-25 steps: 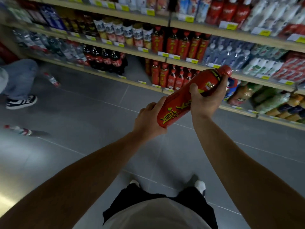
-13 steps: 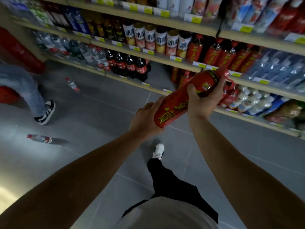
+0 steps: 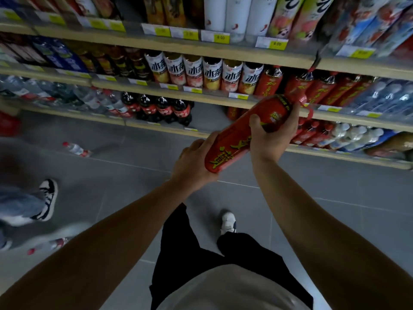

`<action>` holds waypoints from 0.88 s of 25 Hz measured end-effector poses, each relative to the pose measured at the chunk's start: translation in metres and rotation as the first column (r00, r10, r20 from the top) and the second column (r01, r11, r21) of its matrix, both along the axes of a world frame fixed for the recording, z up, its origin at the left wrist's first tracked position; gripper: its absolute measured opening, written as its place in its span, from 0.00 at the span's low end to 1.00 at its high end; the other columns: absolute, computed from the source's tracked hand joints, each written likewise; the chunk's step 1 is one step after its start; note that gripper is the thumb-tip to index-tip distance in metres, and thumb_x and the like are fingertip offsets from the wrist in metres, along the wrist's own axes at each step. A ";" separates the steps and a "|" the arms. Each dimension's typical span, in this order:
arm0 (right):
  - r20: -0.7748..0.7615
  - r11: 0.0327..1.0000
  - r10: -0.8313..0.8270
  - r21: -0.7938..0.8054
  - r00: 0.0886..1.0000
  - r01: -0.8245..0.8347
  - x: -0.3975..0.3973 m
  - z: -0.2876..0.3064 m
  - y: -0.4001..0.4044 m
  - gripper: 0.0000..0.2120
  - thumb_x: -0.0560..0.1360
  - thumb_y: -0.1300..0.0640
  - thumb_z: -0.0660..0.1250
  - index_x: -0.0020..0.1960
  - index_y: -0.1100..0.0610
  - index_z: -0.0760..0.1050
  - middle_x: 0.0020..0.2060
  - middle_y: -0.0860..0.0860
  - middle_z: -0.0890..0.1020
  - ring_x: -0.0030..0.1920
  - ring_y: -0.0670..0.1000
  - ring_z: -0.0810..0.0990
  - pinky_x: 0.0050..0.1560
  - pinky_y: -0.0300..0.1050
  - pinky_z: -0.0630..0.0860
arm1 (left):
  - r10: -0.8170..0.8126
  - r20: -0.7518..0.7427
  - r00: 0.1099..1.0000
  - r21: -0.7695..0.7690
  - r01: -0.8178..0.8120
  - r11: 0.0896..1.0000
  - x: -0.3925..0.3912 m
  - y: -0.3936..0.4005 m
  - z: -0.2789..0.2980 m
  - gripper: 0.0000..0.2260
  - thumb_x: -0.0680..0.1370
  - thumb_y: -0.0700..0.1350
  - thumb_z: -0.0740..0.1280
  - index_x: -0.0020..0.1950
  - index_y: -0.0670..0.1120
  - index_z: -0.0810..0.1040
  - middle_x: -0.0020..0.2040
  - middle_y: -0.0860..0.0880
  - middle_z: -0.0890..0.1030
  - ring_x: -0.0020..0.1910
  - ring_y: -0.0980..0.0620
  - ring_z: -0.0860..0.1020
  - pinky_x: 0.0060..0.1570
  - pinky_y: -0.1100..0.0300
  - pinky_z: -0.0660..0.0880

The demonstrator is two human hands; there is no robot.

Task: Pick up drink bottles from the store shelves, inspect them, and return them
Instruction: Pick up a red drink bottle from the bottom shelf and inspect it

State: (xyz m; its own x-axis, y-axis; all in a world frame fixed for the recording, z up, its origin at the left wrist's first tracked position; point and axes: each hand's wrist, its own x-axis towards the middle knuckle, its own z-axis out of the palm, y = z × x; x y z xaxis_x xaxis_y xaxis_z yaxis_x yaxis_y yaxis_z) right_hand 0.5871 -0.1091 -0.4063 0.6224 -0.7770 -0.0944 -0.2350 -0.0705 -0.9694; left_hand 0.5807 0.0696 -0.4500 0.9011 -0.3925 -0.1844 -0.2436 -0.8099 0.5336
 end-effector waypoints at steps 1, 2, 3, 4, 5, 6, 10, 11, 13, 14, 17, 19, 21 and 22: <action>-0.003 0.999 -0.036 0.003 0.999 0.036 0.012 -0.006 0.005 0.44 0.70 0.54 0.75 0.80 0.50 0.55 0.76 0.52 0.62 0.75 0.51 0.62 0.66 0.38 0.62 | -0.031 -0.016 0.999 0.004 0.031 1.000 0.018 0.005 -0.007 0.49 0.64 0.56 0.77 0.78 0.61 0.51 0.65 0.45 0.74 0.56 0.41 0.78 0.53 0.46 0.79; -0.006 0.998 -0.071 0.001 0.997 0.071 0.025 -0.014 0.009 0.44 0.70 0.54 0.75 0.80 0.50 0.56 0.75 0.52 0.62 0.75 0.51 0.62 0.66 0.38 0.63 | -0.065 -0.028 0.998 -0.007 0.064 0.998 0.037 0.009 -0.013 0.50 0.64 0.56 0.77 0.78 0.61 0.51 0.65 0.46 0.74 0.56 0.41 0.78 0.53 0.45 0.79; -0.024 0.992 -0.123 0.003 0.992 0.123 0.038 -0.023 0.014 0.44 0.70 0.54 0.75 0.80 0.51 0.56 0.75 0.53 0.63 0.74 0.51 0.63 0.65 0.37 0.64 | -0.106 -0.050 0.993 -0.022 0.105 0.994 0.060 0.014 -0.023 0.50 0.64 0.56 0.77 0.78 0.61 0.51 0.64 0.46 0.74 0.56 0.41 0.78 0.53 0.45 0.79; -0.042 0.983 -0.183 0.012 0.982 0.183 0.048 -0.031 0.020 0.44 0.70 0.54 0.75 0.80 0.51 0.56 0.74 0.52 0.64 0.73 0.51 0.65 0.65 0.37 0.65 | -0.158 -0.070 0.985 -0.029 0.156 0.987 0.080 0.018 -0.031 0.49 0.64 0.56 0.76 0.78 0.60 0.52 0.64 0.45 0.75 0.56 0.41 0.78 0.53 0.45 0.79; -0.050 0.968 -0.249 0.025 0.967 0.250 0.058 -0.038 0.025 0.44 0.70 0.54 0.75 0.79 0.50 0.56 0.74 0.52 0.65 0.72 0.50 0.66 0.64 0.37 0.66 | -0.220 -0.082 0.972 -0.031 0.218 0.976 0.099 0.023 -0.038 0.49 0.64 0.56 0.75 0.78 0.60 0.52 0.64 0.45 0.75 0.57 0.41 0.78 0.52 0.45 0.79; -0.064 0.950 -0.308 0.035 0.949 0.311 0.067 -0.045 0.030 0.44 0.69 0.54 0.75 0.79 0.49 0.57 0.74 0.51 0.65 0.72 0.50 0.67 0.64 0.37 0.67 | -0.289 -0.090 0.953 -0.032 0.287 0.957 0.117 0.026 -0.044 0.48 0.63 0.57 0.74 0.78 0.59 0.53 0.64 0.45 0.75 0.57 0.41 0.78 0.52 0.44 0.79; -0.091 0.873 -0.477 0.068 0.874 0.484 0.094 -0.081 0.038 0.45 0.68 0.53 0.75 0.79 0.49 0.56 0.73 0.49 0.65 0.72 0.48 0.67 0.71 0.45 0.68 | -0.469 -0.096 0.878 -0.070 0.464 0.883 0.177 0.024 -0.079 0.46 0.64 0.58 0.71 0.79 0.57 0.56 0.62 0.47 0.76 0.57 0.44 0.78 0.48 0.46 0.79; -0.100 0.856 -0.503 0.080 0.858 0.511 0.102 -0.092 0.036 0.45 0.68 0.54 0.75 0.79 0.49 0.56 0.72 0.48 0.66 0.71 0.47 0.67 0.71 0.44 0.68 | -0.494 -0.107 0.863 -0.081 0.487 0.870 0.187 0.021 -0.091 0.46 0.63 0.58 0.70 0.79 0.58 0.56 0.62 0.47 0.76 0.57 0.44 0.78 0.48 0.46 0.79; -0.102 0.833 -0.537 0.089 0.837 0.546 0.115 -0.121 0.032 0.45 0.68 0.54 0.75 0.79 0.48 0.56 0.71 0.48 0.66 0.70 0.46 0.68 0.71 0.44 0.69 | -0.517 -0.118 0.848 -0.099 0.508 0.856 0.201 0.014 -0.121 0.46 0.63 0.57 0.70 0.79 0.58 0.56 0.63 0.48 0.76 0.58 0.44 0.77 0.48 0.46 0.79; -0.089 0.829 -0.545 0.092 0.834 0.552 0.120 -0.139 0.029 0.45 0.68 0.54 0.75 0.79 0.48 0.56 0.71 0.47 0.67 0.70 0.46 0.69 0.70 0.45 0.70 | -0.525 -0.101 0.845 -0.097 0.517 0.851 0.206 0.010 -0.141 0.45 0.63 0.57 0.69 0.79 0.57 0.57 0.63 0.47 0.76 0.58 0.44 0.77 0.49 0.45 0.79; -0.025 0.819 -0.567 0.087 0.824 0.567 0.136 -0.205 0.017 0.45 0.67 0.54 0.75 0.78 0.49 0.57 0.69 0.47 0.68 0.69 0.45 0.70 0.70 0.46 0.71 | -0.538 -0.027 0.842 -0.057 0.536 0.842 0.226 -0.007 -0.210 0.45 0.64 0.55 0.71 0.79 0.52 0.58 0.64 0.44 0.75 0.57 0.40 0.78 0.53 0.45 0.78; 0.031 0.806 -0.590 0.077 0.807 0.587 0.146 -0.249 0.007 0.45 0.66 0.55 0.75 0.78 0.51 0.58 0.69 0.48 0.69 0.70 0.47 0.70 0.71 0.49 0.71 | -0.564 0.044 0.824 -0.013 0.565 0.825 0.239 -0.018 -0.256 0.45 0.66 0.54 0.73 0.79 0.51 0.58 0.64 0.43 0.75 0.57 0.39 0.77 0.56 0.45 0.76; 0.085 0.793 -0.610 0.085 0.788 0.604 0.157 -0.304 -0.005 0.45 0.66 0.57 0.75 0.78 0.54 0.58 0.70 0.52 0.68 0.71 0.50 0.69 0.71 0.51 0.70 | -0.571 0.083 0.817 0.004 0.572 0.820 0.255 -0.032 -0.313 0.46 0.67 0.53 0.74 0.80 0.53 0.55 0.67 0.43 0.72 0.59 0.38 0.76 0.57 0.42 0.76; 0.113 0.785 -0.619 0.092 0.777 0.612 0.163 -0.332 -0.011 0.45 0.67 0.59 0.75 0.78 0.55 0.58 0.71 0.54 0.68 0.72 0.51 0.69 0.71 0.51 0.70 | -0.571 0.093 0.816 0.006 0.573 0.819 0.264 -0.039 -0.342 0.47 0.67 0.52 0.76 0.80 0.54 0.54 0.68 0.44 0.71 0.59 0.37 0.75 0.56 0.40 0.76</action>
State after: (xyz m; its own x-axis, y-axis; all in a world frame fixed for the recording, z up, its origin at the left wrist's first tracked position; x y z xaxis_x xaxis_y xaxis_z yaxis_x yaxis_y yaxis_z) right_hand 0.7502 -0.1200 -0.7387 0.0216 -0.9953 -0.0947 -0.0844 0.0926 -0.9921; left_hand 0.8451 0.0311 -0.7923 0.5246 -0.8452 -0.1023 -0.7053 -0.4987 0.5039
